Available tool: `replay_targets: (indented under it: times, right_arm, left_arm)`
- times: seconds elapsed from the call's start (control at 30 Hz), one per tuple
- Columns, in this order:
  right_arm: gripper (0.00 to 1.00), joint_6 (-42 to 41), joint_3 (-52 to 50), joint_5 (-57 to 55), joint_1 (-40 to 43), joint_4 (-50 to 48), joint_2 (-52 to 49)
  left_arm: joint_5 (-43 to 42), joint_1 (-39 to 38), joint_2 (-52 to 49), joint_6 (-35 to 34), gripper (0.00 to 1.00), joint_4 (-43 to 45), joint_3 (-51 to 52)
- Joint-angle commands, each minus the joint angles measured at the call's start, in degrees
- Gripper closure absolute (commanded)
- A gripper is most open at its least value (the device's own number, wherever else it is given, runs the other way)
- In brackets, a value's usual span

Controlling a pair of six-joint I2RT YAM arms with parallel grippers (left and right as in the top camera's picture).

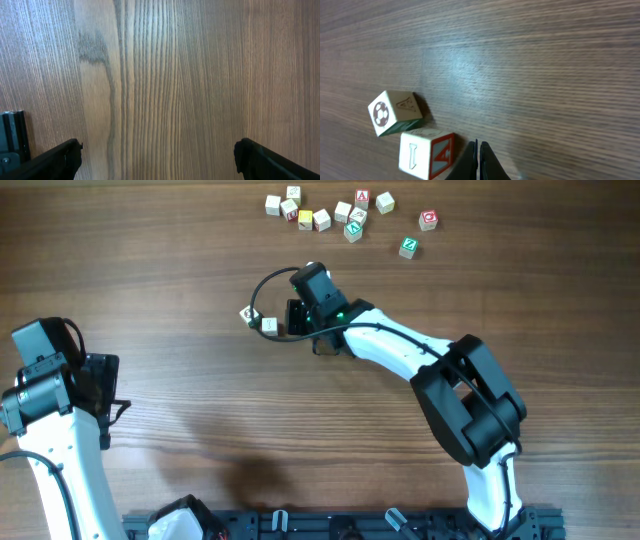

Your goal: Form a circle

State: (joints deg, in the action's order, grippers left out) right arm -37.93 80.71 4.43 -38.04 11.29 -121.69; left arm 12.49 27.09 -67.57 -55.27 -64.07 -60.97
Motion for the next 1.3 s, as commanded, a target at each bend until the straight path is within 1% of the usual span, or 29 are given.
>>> replay_targets:
  times: [0.0, 0.17, 0.27, 0.67, 1.27]
  right_arm:
    - [0.95, -1.1, 0.6, -0.2, -0.1, -0.1, 1.5]
    - [0.95, -1.3, 0.5, -1.0, -0.1, -0.7, 0.0]
    - [0.95, -3.2, 0.5, -0.5, -0.2, -1.6, -0.9]
    - [0.95, -3.2, 0.5, 0.4, -0.6, -3.1, -3.8]
    - [0.95, -2.5, 0.5, 3.7, -1.2, -5.5, -4.7]
  left_arm:
    - [-0.3, 0.3, -0.3, -0.9, 0.00, 0.0, 0.0]
    - [-0.3, 0.3, -0.3, -0.9, 0.00, 0.0, 0.0]
    - [-0.3, 0.3, -0.3, -0.9, 0.00, 0.0, 0.0]
    - [-0.3, 0.3, -0.3, -0.9, 0.00, 0.0, 0.0]
    - [-0.3, 0.3, -0.3, -0.9, 0.00, 0.0, 0.0]
